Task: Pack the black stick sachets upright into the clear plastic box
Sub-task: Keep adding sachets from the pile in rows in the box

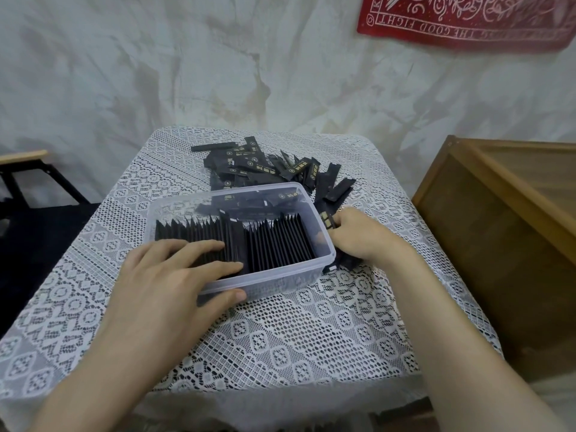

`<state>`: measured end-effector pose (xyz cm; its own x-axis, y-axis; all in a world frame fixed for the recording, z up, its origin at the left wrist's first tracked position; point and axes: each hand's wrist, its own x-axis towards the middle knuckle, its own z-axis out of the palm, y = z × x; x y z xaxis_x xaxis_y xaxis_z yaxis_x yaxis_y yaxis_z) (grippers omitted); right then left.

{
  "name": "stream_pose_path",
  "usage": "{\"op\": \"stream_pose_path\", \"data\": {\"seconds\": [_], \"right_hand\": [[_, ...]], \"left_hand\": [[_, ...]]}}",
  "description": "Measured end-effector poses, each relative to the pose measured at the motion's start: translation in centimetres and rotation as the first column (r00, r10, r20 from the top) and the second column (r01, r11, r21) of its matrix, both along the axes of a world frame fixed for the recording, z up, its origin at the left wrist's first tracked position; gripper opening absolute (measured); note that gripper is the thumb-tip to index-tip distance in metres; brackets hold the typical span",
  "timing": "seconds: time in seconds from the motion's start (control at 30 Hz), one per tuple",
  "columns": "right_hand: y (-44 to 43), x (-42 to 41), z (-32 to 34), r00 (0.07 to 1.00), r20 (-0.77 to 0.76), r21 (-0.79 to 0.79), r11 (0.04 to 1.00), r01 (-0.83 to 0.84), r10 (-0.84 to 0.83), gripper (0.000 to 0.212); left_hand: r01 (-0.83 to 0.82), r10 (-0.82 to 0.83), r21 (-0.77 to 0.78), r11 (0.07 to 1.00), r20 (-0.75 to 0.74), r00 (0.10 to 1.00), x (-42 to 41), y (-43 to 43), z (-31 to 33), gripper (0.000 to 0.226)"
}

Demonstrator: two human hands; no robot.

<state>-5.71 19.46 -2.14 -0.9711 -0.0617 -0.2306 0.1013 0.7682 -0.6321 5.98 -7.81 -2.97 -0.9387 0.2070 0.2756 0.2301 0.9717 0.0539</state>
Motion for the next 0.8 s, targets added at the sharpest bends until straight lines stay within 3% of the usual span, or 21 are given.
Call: {"op": "stream_pose_path", "data": {"seconds": [0.13, 0.2, 0.3, 0.37, 0.47, 0.57, 0.7, 0.8], "right_hand": [[1.8, 0.8, 2.2, 0.995, 0.002, -0.107, 0.989, 0.103, -0.104, 0.013], [2.2, 1.6, 4.6, 0.983, -0.077, -0.2, 0.969, 0.146, -0.164, 0.01], [0.3, 3.3, 8.0, 0.979, -0.176, -0.396, 0.918, 0.023, -0.1, 0.015], [-2.6, 4.2, 8.4, 0.978, -0.21, -0.317, 0.945, -0.08, 0.013, 0.015], [-7.0, 4.6, 6.9, 0.959, -0.237, -0.002, 0.987, -0.16, 0.155, 0.019], [-9.0, 4.4, 5.5, 0.969, -0.14, 0.238, 0.956, -0.169, 0.206, 0.023], [-9.7, 4.0, 3.9, 0.978, -0.102, 0.263, 0.953, -0.151, 0.183, 0.023], [-10.0, 3.8, 3.6, 0.974, -0.087, 0.199, 0.962, -0.189, 0.209, 0.039]], "left_hand": [[-0.001, 0.001, -0.014, 1.0, 0.0, 1.0, 0.0, 0.0, 0.0, 0.053], [-0.005, 0.005, -0.019, 1.0, 0.008, 1.0, 0.0, 0.0, 0.1, 0.053], [-0.002, 0.002, -0.021, 1.0, 0.003, 1.0, 0.0, 0.1, 0.1, 0.053], [0.002, -0.002, -0.018, 1.0, -0.003, 1.0, 0.1, 0.1, 0.0, 0.053], [0.0, -0.001, -0.026, 1.0, -0.003, 1.0, 0.1, 0.1, 0.1, 0.053], [0.01, -0.011, -0.024, 1.0, -0.016, 1.0, 0.1, 0.2, 0.1, 0.053], [0.024, -0.024, -0.003, 1.0, -0.035, 0.999, 0.2, 0.2, 0.0, 0.052], [0.031, -0.032, -0.008, 0.999, -0.044, 0.999, 0.1, 0.2, 0.0, 0.052]]}}
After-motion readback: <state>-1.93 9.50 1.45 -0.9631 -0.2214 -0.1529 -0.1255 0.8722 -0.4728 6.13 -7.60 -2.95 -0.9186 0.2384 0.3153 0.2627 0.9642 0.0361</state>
